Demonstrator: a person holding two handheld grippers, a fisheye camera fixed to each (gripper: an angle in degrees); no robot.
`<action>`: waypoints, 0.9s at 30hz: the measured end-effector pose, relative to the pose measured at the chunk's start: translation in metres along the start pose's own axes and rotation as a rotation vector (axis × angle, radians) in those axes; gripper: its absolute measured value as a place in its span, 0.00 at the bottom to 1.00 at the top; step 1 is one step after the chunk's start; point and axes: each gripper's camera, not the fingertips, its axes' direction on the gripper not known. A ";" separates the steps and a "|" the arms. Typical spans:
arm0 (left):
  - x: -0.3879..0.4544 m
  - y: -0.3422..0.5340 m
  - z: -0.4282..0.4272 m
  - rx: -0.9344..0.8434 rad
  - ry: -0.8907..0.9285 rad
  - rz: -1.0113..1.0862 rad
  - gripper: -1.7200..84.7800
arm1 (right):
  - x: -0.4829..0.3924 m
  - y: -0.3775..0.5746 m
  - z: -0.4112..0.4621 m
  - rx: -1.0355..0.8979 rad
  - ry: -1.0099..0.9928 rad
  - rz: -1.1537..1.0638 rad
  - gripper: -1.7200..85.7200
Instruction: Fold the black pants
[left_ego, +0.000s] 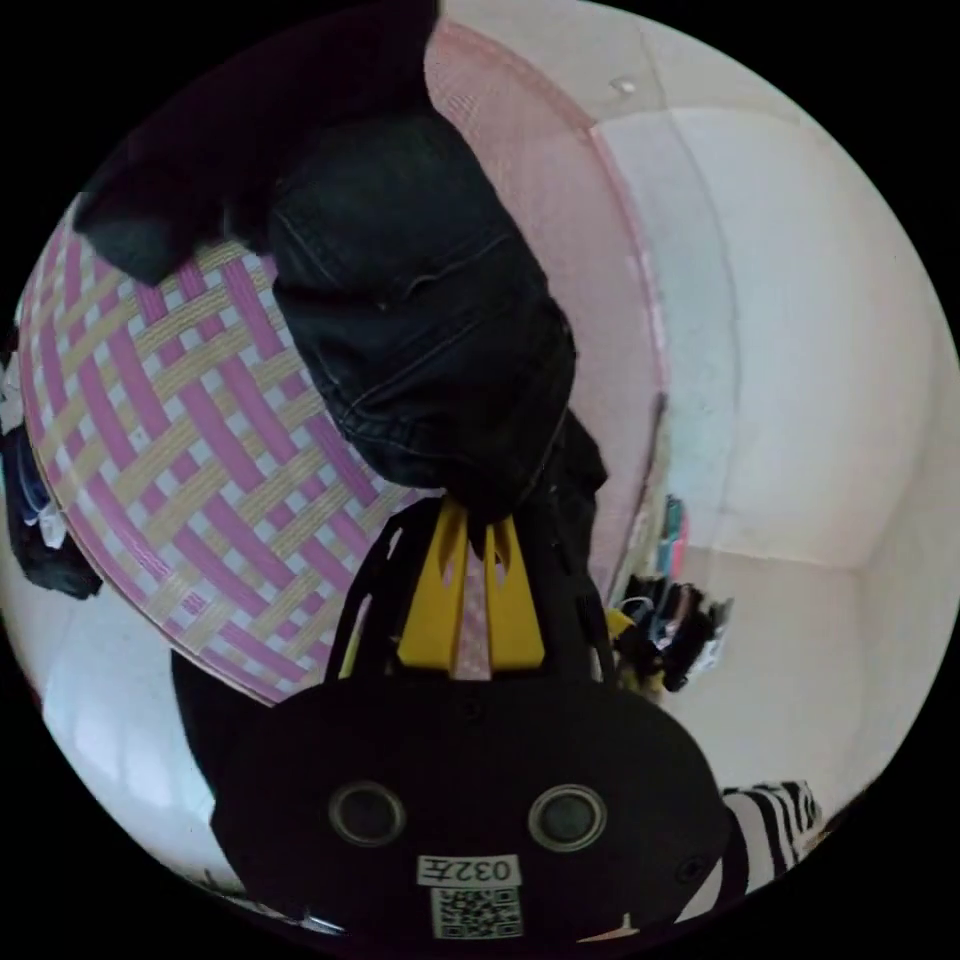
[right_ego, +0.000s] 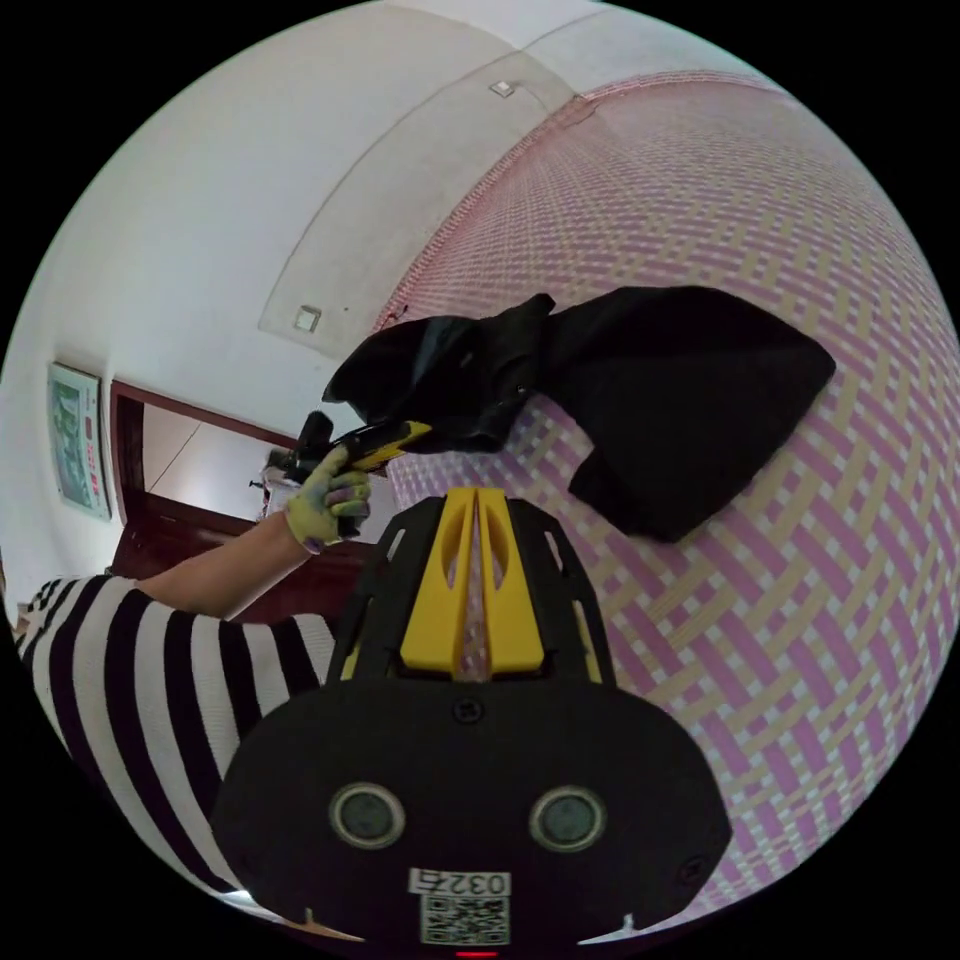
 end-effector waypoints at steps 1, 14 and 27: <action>-0.005 0.005 -0.013 0.029 0.055 0.008 0.01 | 0.002 -0.004 -0.001 0.000 0.001 -0.009 0.01; 0.009 0.006 -0.225 0.198 0.897 0.314 0.01 | 0.017 0.001 -0.020 0.216 -0.012 0.006 0.01; 0.349 -0.024 -0.219 -0.403 1.507 0.502 0.01 | -0.021 0.145 -0.047 0.633 0.156 0.320 0.01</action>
